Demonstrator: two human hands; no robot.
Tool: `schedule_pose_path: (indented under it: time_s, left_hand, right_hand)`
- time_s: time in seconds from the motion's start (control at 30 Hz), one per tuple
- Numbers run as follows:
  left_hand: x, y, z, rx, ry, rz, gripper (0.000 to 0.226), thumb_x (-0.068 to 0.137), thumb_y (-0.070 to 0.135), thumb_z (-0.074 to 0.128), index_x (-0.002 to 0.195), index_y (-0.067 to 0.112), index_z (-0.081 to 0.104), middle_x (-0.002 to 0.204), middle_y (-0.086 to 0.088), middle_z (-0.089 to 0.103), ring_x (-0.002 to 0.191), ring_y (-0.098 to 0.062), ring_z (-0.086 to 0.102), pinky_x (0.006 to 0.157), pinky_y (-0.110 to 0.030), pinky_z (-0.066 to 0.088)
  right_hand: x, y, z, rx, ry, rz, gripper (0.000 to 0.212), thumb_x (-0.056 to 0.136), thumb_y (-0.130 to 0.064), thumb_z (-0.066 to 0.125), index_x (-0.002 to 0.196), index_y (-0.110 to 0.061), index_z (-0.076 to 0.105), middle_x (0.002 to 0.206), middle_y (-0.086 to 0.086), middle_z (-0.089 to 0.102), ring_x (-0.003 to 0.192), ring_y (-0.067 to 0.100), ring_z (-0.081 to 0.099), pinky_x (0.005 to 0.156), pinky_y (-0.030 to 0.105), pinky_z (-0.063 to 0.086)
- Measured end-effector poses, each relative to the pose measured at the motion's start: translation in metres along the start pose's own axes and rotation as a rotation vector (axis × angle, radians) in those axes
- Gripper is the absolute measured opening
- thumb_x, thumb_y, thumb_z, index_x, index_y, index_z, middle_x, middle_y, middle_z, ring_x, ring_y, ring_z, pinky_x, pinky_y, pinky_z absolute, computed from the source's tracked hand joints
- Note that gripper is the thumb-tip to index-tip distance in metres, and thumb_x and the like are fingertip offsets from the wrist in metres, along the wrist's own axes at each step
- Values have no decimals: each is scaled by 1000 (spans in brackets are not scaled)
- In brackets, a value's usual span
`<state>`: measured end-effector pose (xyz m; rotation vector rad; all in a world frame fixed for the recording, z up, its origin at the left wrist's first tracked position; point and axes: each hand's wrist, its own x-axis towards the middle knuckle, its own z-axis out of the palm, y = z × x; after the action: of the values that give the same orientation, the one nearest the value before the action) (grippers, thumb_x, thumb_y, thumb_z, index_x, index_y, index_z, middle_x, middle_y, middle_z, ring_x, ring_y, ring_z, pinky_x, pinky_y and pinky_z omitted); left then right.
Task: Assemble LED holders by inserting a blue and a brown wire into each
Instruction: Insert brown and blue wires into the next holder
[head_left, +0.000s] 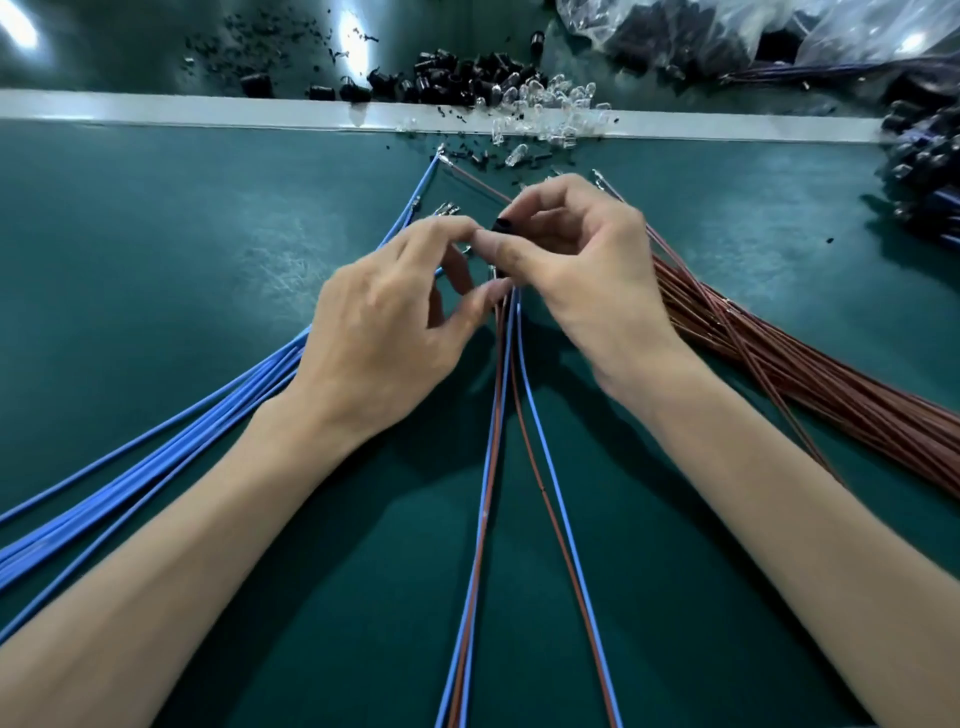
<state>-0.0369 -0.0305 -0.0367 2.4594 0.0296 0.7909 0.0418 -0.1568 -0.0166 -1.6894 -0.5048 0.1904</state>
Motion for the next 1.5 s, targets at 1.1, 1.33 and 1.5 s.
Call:
schedule_pose_path:
  time_s: [1.1,1.33,1.5]
  left_hand:
    - [3,0,-1,-165,1,-24,21,89,24,58,97,5,61,82,10,57,63,-12,51,62,-23,45]
    - [3,-1,-1,-212,-20,2,19,90,22,57,96,5,60,81,20,53,61,-13,52,58,-24,45]
    - [2,3,-4,-318,-57,6,9,91,24,57,97,18,53,84,3,63,60,-16,59,59,-37,48]
  right_hand:
    - [3,5,-30,-1214,-55,-120,24,96,-32,51,107,-12,56,108,7,62,102,29,56,70,31,30]
    - [2,10,-27,-1181,97,-153,14,95,-19,48,106,-9,50,101,9,61,92,29,55,64,33,28]
    - [1,-2,-27,-1041,329,-400,20,99,-25,45,103,-7,51,72,4,51,63,21,41,55,29,27]
